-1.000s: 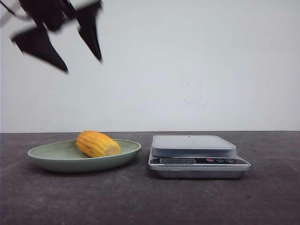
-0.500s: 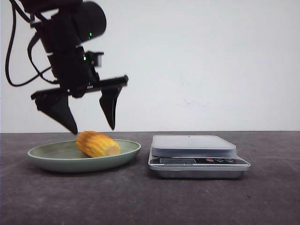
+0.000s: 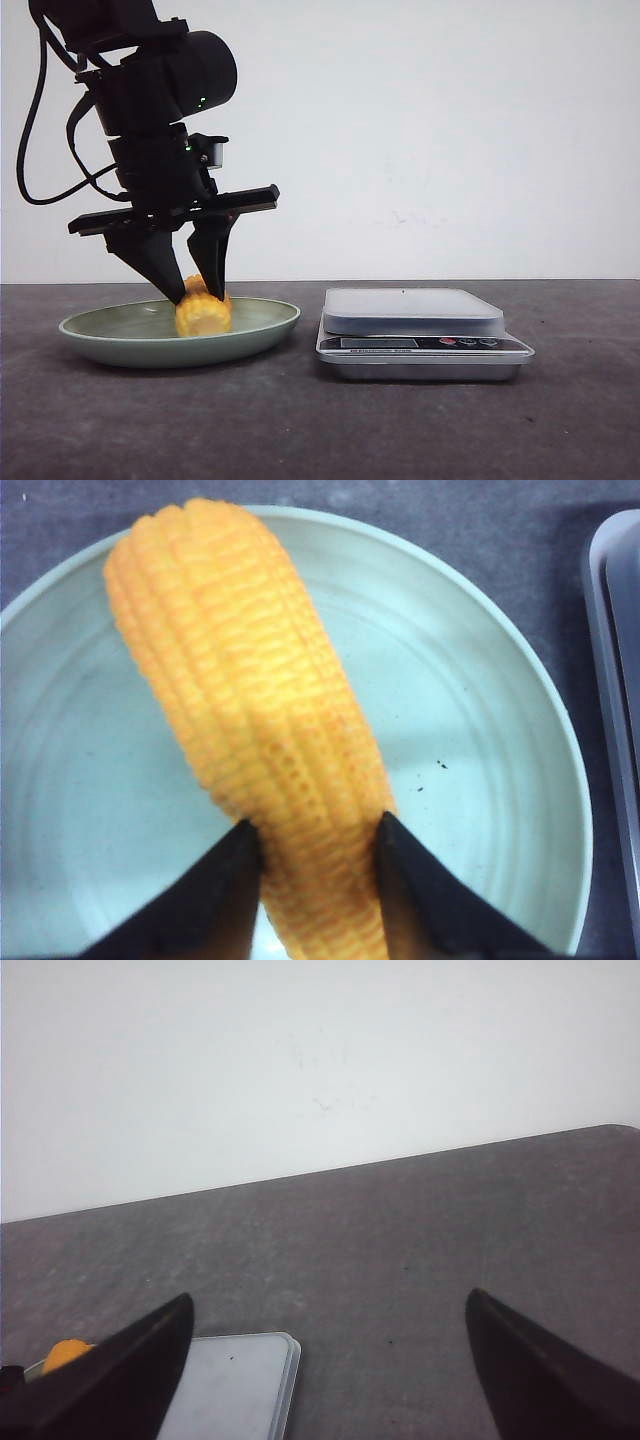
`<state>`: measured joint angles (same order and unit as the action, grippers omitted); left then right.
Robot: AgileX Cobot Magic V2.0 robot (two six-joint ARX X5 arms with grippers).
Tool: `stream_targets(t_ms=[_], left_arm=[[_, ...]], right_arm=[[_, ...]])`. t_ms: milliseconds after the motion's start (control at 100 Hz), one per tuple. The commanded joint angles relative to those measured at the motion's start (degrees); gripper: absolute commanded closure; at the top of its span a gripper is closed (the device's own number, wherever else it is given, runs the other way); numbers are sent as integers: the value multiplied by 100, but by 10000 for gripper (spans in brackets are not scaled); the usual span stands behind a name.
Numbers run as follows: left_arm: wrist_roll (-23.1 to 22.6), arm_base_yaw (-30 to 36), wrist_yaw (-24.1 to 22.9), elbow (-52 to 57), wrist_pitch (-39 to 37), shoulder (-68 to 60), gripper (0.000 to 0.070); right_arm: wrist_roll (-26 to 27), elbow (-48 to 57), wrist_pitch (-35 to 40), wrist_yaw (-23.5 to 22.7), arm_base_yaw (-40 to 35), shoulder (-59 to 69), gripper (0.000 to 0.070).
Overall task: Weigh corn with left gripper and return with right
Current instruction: 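Lower the left gripper over the yellow corn cob on the green plate, then close the left gripper on the corn cob and lift it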
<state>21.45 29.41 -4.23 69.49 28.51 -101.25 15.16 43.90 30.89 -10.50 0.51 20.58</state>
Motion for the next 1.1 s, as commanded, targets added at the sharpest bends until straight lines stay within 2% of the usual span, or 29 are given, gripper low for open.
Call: stream_targets(t_ms=[0,160,320,580,860,1090], left_arm=[[-131,26,-31,127,-17,-144,700],[-363,37,-31,127,87,-2,700],[-542,85,-22,129,103,662,699],[-640,485,275,417,297,1443,697],[-498,1296,391,1309,216,629,696],[-271,1611,391,2100,214,-415,697]], right_arm=[[-66,90,-39,-4,-7,28,154],[-66,90,-35,-4,-7,28,154],[-63,90,-37,-4,-7,28,154],[-59,90,-39,-4,-7,28,154],[-48,90,0,-9,-7,28,154],[-57,90,7,-7,-7,28,154]])
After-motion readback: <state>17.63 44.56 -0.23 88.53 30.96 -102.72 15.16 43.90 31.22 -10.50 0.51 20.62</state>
